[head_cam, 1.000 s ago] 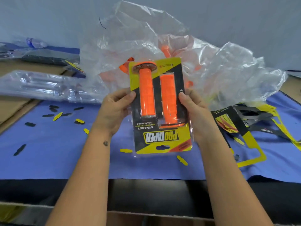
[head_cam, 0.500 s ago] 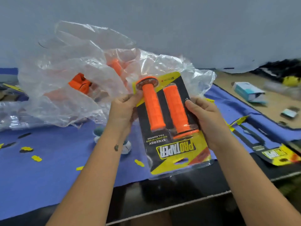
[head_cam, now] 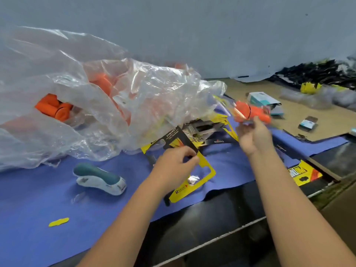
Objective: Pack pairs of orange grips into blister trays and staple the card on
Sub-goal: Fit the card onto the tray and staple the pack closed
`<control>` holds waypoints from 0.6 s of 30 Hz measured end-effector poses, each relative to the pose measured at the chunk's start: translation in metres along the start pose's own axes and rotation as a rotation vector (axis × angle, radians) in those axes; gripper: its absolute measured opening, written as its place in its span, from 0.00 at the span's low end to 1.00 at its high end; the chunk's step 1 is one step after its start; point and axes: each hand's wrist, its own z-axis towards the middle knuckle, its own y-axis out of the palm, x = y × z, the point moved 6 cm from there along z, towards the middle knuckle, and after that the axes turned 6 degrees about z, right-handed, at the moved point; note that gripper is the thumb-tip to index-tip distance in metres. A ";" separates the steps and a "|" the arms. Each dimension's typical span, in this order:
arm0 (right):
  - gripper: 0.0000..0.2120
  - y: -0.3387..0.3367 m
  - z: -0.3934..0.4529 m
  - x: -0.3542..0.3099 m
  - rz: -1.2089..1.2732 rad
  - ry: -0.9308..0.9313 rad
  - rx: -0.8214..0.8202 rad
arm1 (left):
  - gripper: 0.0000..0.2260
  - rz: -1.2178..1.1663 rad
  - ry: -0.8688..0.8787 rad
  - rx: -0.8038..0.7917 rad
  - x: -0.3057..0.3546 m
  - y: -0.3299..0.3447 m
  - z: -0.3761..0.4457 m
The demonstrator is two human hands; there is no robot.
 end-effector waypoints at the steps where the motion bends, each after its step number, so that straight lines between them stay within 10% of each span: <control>1: 0.11 0.002 0.001 0.010 -0.100 0.054 -0.014 | 0.17 0.129 0.008 -0.059 -0.004 0.007 -0.002; 7: 0.05 0.002 -0.023 0.054 -0.662 -0.030 0.056 | 0.25 0.303 0.049 -0.179 -0.022 0.030 -0.009; 18: 0.08 0.036 -0.048 0.106 -1.430 -0.362 -0.312 | 0.13 -0.077 0.071 0.272 -0.033 -0.045 -0.006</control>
